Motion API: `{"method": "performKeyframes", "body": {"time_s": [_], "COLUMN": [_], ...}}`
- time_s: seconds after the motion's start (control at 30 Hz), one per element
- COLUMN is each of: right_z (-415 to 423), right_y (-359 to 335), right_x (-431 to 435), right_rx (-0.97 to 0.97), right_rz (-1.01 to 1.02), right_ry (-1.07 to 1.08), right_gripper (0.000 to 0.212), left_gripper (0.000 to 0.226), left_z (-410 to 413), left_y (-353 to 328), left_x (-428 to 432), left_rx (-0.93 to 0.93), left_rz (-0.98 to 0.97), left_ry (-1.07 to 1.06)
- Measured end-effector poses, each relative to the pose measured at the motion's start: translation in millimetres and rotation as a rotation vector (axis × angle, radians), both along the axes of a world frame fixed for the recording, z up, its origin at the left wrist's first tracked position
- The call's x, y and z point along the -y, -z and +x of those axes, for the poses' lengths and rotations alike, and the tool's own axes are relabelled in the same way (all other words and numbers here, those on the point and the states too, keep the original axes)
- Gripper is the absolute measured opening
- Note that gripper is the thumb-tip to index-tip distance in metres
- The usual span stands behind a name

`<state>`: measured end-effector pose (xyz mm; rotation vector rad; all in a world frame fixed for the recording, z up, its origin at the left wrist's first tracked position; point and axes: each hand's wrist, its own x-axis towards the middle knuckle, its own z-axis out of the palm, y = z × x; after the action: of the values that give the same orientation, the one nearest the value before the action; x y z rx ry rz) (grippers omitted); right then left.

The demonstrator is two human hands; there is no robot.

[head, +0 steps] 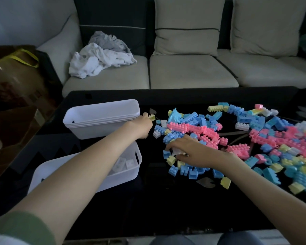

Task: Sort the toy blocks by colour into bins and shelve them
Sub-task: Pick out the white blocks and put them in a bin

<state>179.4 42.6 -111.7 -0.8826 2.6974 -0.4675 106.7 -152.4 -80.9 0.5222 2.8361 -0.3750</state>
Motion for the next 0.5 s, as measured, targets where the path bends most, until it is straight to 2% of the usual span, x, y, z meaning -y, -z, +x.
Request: {"method": "performKeyframes", "body": {"time_s": [0.2, 0.27, 0.37, 0.5], "right_z": [-3, -2, -2, 2], "right_y": [1, 4, 5, 1], "right_x": [5, 5, 6, 6], "right_rx": [-0.024, -0.011, -0.018, -0.078], "right_rz": [0.003, 0.005, 0.023, 0.017], "right_ry": [0.035, 0.049, 0.05, 0.03], "right_gripper": [0.027, 0.023, 0.02, 0.021], "left_gripper": [0.021, 0.037, 0.063, 0.051], "left_z": [7, 9, 10, 5], "left_y": [-3, -5, -5, 4], "left_x": [-2, -5, -9, -10], "left_rx": [0.006, 0.061, 0.1, 0.237], "left_rz": [0.167, 0.275, 0.296, 0.279], "left_ry": [0.01, -0.066, -0.117, -0.206]}}
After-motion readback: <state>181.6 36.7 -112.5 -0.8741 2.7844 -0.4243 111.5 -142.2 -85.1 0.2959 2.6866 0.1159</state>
